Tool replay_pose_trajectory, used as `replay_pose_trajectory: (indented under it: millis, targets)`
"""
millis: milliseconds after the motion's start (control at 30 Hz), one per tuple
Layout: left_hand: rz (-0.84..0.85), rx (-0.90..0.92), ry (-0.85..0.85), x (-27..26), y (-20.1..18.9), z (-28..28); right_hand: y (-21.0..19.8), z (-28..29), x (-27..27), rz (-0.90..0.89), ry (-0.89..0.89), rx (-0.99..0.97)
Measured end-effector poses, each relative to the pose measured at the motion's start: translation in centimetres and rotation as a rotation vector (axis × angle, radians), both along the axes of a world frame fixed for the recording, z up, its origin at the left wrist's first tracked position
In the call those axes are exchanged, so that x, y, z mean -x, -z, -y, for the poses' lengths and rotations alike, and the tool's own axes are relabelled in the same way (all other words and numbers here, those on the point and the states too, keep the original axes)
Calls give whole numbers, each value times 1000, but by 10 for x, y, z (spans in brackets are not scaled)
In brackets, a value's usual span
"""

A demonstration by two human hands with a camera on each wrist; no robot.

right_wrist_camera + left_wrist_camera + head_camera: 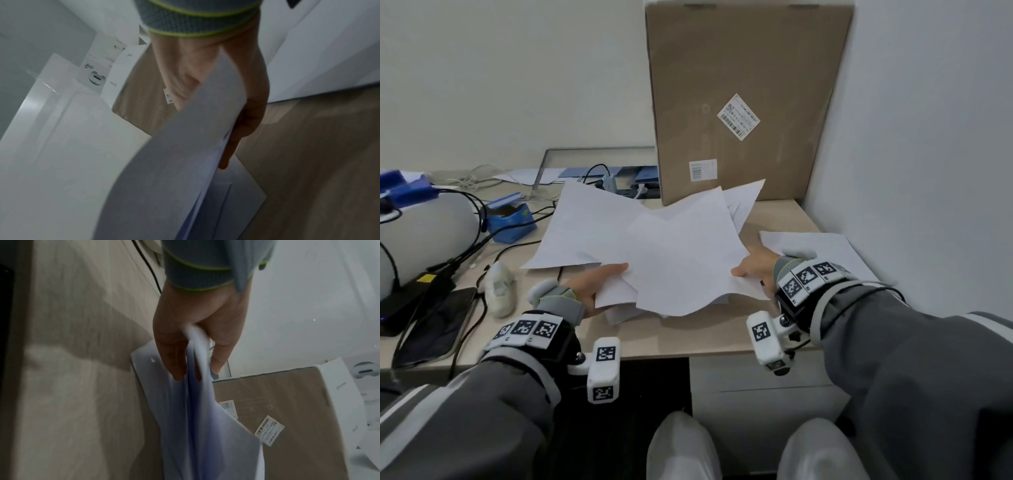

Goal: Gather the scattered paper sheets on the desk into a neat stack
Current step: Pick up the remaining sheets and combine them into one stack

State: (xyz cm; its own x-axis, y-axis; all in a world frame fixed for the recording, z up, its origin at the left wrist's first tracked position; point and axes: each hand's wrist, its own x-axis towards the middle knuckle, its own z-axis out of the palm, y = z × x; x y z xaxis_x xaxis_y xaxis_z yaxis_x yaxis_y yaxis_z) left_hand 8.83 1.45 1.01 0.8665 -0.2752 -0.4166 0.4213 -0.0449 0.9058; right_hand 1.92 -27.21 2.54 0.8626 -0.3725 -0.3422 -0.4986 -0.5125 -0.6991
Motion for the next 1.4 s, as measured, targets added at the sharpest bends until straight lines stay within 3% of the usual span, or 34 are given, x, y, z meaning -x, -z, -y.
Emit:
replay_pose_trajectory:
  millis: [200,433,633,867,1100,1267,1400]
  targets:
    - [68,-71,-82,-12,-2,6,1,13,7,135,58,-167]
    - [-65,90,105,-1,-8,19,14,14,8,248,157,-355]
    - [-92,-62,127,0,2,39,20,7,12,192,143,-441]
    - [-130,-190,44,-8,2,29,26,15,-5,41,165,-286]
    - [-149,-23,-13,-15,8,16,18,26,-15,-16,189,5]
    - [-156,-178,85,-15,5,30,13,20,-17,-73,123,-169]
    - [-77,-201,39,-18,0,41,15,25,-16,46,146,-226]
